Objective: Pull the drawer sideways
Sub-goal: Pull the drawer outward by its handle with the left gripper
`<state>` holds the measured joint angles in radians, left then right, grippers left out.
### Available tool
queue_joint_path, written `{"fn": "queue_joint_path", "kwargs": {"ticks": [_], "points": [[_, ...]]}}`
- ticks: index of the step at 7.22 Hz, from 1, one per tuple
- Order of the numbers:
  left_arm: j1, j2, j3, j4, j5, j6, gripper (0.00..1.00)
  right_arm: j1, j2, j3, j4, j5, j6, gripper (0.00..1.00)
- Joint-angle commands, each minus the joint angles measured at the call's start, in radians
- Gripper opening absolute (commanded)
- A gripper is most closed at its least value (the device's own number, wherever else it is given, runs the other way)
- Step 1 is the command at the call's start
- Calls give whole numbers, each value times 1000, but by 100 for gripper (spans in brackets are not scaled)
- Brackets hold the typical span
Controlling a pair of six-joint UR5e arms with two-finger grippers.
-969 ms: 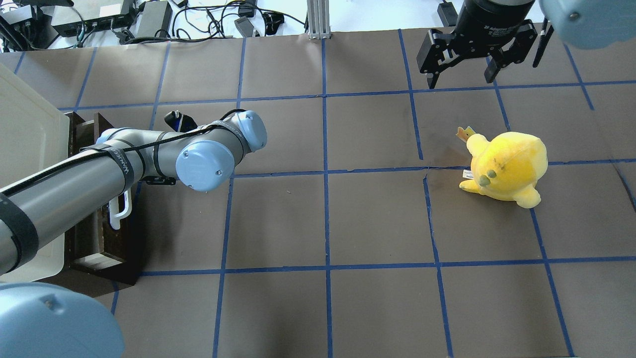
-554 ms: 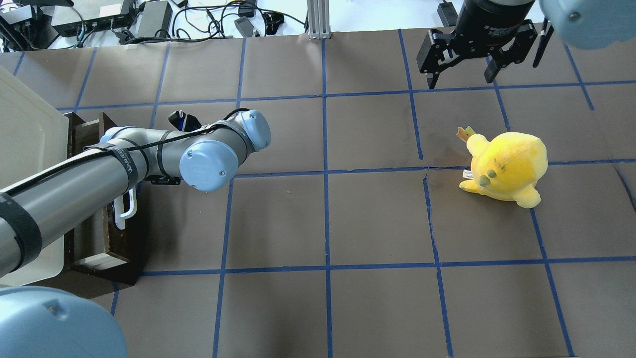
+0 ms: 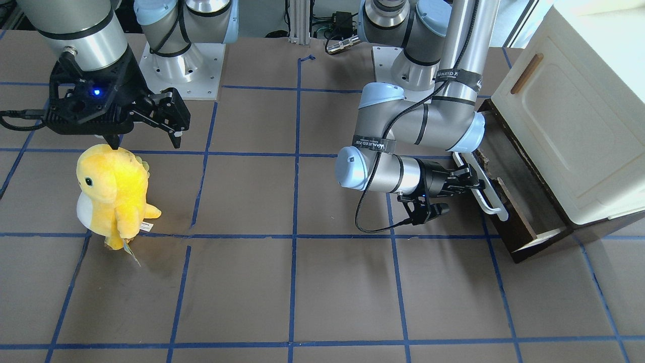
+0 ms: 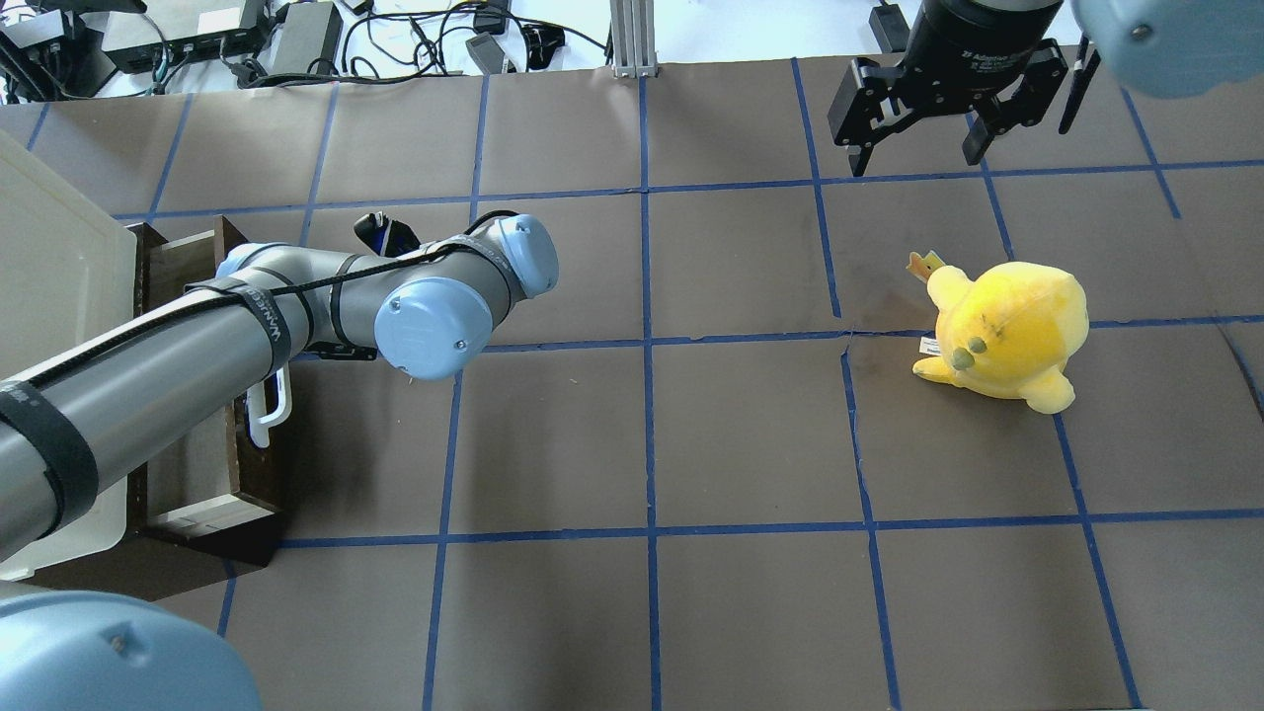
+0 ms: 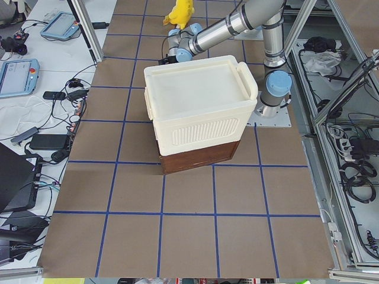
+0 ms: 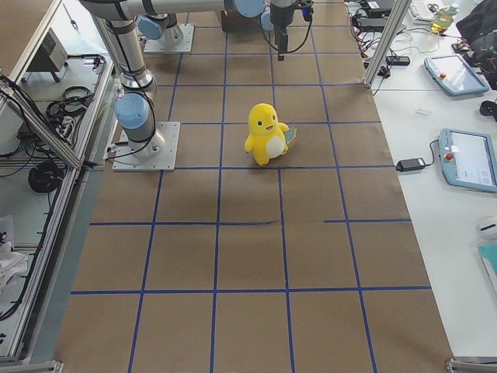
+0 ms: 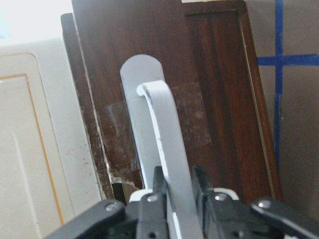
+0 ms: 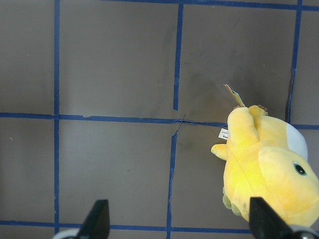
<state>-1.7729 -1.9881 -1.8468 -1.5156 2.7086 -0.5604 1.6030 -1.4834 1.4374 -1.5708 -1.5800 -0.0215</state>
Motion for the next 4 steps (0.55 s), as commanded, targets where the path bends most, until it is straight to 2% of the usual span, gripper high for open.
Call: {"fn": "queue_joint_path", "kwargs": {"ticks": [1,4], "points": [[-16,0,17,-2,-30,1,24,0,0,0,0,0,0,100],[-28,-1,26,-2,-38,4,24,0,0,0,0,0,0,100]]}}
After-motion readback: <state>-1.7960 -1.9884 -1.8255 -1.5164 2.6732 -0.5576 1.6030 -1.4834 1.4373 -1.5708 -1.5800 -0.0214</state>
